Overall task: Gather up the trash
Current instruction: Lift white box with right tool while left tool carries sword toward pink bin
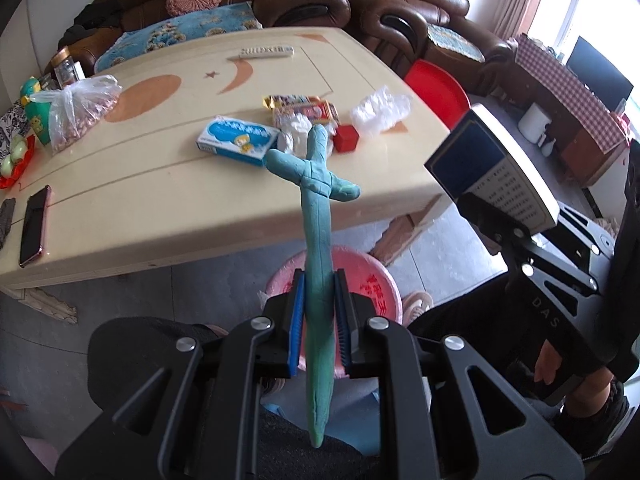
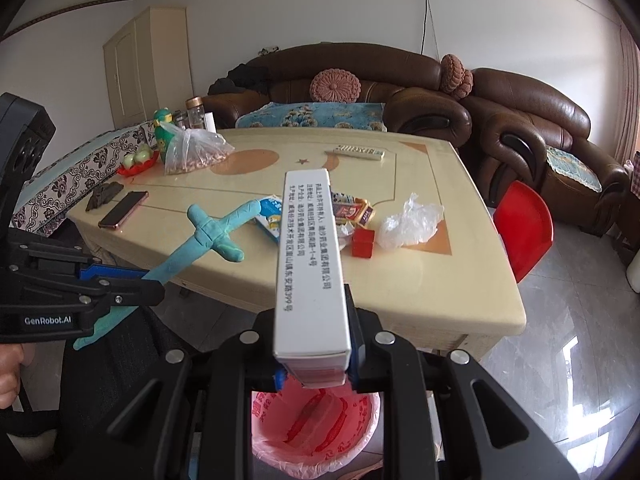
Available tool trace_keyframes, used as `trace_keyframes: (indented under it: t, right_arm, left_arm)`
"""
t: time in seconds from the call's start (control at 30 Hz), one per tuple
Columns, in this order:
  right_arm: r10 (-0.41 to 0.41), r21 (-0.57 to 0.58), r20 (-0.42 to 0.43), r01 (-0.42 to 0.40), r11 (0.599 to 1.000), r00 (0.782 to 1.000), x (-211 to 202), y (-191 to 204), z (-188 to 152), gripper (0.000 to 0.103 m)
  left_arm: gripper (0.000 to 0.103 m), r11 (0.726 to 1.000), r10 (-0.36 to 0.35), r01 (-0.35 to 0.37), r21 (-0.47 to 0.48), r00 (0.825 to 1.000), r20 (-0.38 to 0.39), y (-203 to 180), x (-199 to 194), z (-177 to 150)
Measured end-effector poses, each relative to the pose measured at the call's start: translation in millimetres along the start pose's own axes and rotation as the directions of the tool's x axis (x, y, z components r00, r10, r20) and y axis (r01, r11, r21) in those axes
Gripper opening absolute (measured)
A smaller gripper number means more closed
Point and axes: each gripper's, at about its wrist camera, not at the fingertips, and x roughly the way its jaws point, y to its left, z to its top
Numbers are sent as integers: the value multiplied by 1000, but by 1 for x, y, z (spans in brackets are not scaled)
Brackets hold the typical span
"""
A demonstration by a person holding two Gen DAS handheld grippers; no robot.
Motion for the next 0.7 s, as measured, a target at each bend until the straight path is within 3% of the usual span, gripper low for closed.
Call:
trace_keyframes:
  t: [0.4,0.7]
  right_arm:
    - [22,4,-94,-21,1000,995,28,-3,-23,21]
    - [50,32,-201,-44,999,978,60,-7,-46,21]
  left_arm:
    - [16,1000,-18,20,20,995,-94,-12,36,-20]
    - [16,999,-34,38,18,983,-182,-15,69,-34]
